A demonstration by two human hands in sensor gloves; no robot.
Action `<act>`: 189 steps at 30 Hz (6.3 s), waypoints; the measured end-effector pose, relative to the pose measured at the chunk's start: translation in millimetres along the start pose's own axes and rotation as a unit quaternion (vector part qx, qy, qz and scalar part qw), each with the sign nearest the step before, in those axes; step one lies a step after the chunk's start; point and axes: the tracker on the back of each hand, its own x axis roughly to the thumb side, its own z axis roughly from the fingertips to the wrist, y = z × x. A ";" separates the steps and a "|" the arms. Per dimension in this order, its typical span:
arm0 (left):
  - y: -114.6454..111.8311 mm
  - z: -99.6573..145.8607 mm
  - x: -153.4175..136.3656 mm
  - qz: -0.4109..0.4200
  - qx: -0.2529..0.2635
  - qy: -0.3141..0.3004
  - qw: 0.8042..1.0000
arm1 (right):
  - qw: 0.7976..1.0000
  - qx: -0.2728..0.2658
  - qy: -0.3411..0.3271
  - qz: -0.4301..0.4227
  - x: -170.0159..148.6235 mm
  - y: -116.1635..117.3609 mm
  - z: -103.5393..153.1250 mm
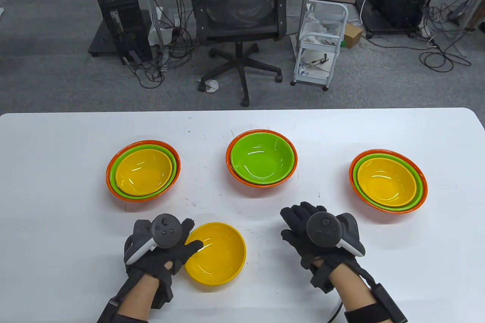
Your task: Nest bowls by size, largest on bottom, smallest on top
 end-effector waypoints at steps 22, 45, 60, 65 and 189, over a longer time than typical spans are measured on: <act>-17.6 -16.8 -18.3 0.131 -0.049 0.028 0.990 | 1.000 -0.011 0.016 -0.025 -7.9 -4.8 4.7; -26.9 -11.4 23.2 0.229 -0.042 -0.089 0.968 | 0.975 0.043 0.070 -0.208 -2.9 15.7 1.4; -29.6 -9.3 34.0 0.221 -0.057 -0.120 0.966 | 0.965 0.062 0.085 -0.240 2.5 25.7 -1.9; -29.4 -8.1 38.2 0.216 -0.051 -0.127 0.967 | 0.968 0.063 0.084 -0.226 7.2 27.5 -3.2; 2.6 25.3 91.5 -0.194 0.143 -0.085 0.967 | 0.972 -0.073 0.017 0.225 12.0 -11.8 26.2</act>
